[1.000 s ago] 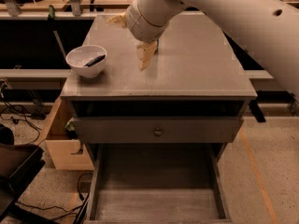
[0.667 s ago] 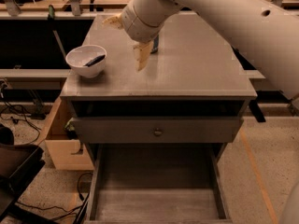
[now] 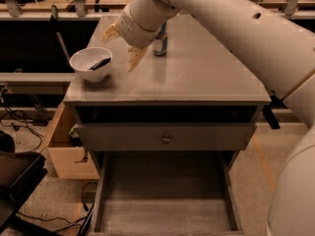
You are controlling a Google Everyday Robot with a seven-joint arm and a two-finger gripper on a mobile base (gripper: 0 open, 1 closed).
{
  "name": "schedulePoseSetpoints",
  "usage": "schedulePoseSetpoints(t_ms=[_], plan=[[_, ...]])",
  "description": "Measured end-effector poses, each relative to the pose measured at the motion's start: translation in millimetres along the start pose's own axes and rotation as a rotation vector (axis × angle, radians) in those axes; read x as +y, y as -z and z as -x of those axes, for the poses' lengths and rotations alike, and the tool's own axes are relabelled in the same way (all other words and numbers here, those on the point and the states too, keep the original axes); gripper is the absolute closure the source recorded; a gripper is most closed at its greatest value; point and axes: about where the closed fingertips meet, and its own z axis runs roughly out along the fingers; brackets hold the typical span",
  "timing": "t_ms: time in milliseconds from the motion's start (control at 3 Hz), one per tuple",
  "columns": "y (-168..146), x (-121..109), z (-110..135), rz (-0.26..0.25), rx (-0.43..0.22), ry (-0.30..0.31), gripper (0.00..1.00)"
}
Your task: Pick rxbar blueberry from white bowl and place on counter
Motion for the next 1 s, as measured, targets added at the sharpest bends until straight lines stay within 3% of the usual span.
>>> schedulePoseSetpoints(t_ms=[1000], plan=[[-25, -15, 19, -0.002, -0.077, 0.063, 0.49]])
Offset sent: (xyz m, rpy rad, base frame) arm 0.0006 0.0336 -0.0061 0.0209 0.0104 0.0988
